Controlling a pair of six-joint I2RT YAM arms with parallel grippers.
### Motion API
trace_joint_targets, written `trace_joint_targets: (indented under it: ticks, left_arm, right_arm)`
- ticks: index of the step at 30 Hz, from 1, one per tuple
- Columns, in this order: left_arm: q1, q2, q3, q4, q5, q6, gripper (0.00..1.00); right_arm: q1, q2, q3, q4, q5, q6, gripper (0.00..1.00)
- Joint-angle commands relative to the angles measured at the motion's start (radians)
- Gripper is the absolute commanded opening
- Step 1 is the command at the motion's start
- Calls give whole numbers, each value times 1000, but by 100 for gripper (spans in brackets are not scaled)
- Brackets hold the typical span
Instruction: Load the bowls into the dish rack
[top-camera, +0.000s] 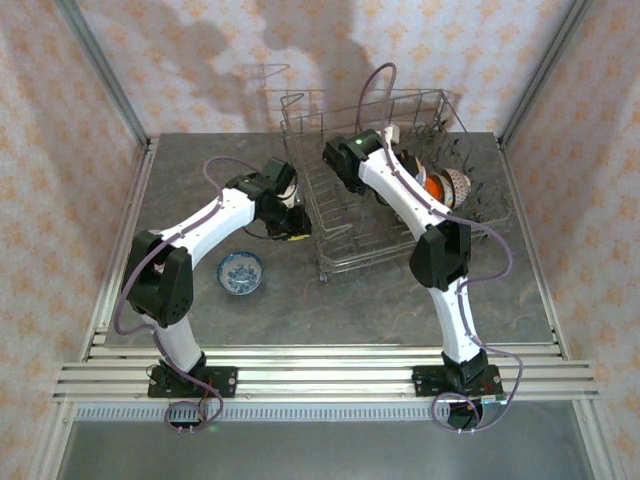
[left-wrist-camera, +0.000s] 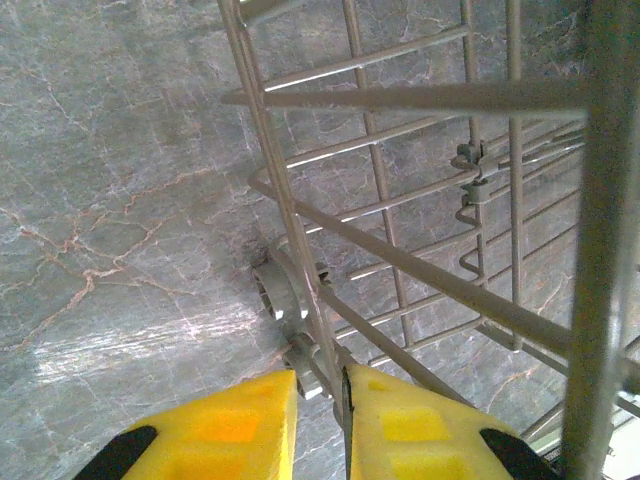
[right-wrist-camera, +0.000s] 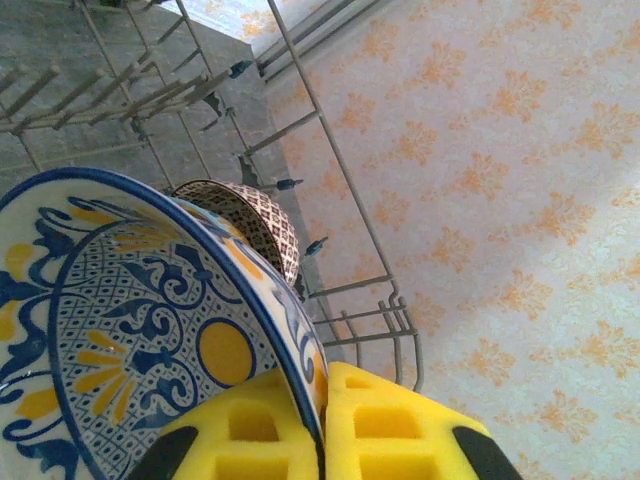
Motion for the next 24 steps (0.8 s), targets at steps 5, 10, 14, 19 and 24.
trace_joint_targets:
  ticks: [5,10,14,19,24]
  left_arm:
    - [19,-82,-23,20,-61,-8,22]
    - [75,-121,-44,4,-71,23,21]
    - [132,-150,-73,0,-74,34,21]
    - [170,-180,-95,0,-83,41,21]
    - [175,-189,-108,9,-87,38,21]
  right_arm:
    - [-12,-18,-36,21,132,-45,0]
    - [-14,-23,-80,89,120,-99,0]
    - [-14,-4,-85,95,109,-105,0]
    - [-14,11,-87,83,119,-99,0]
    - [6,28,-87,58,132,-99,0]
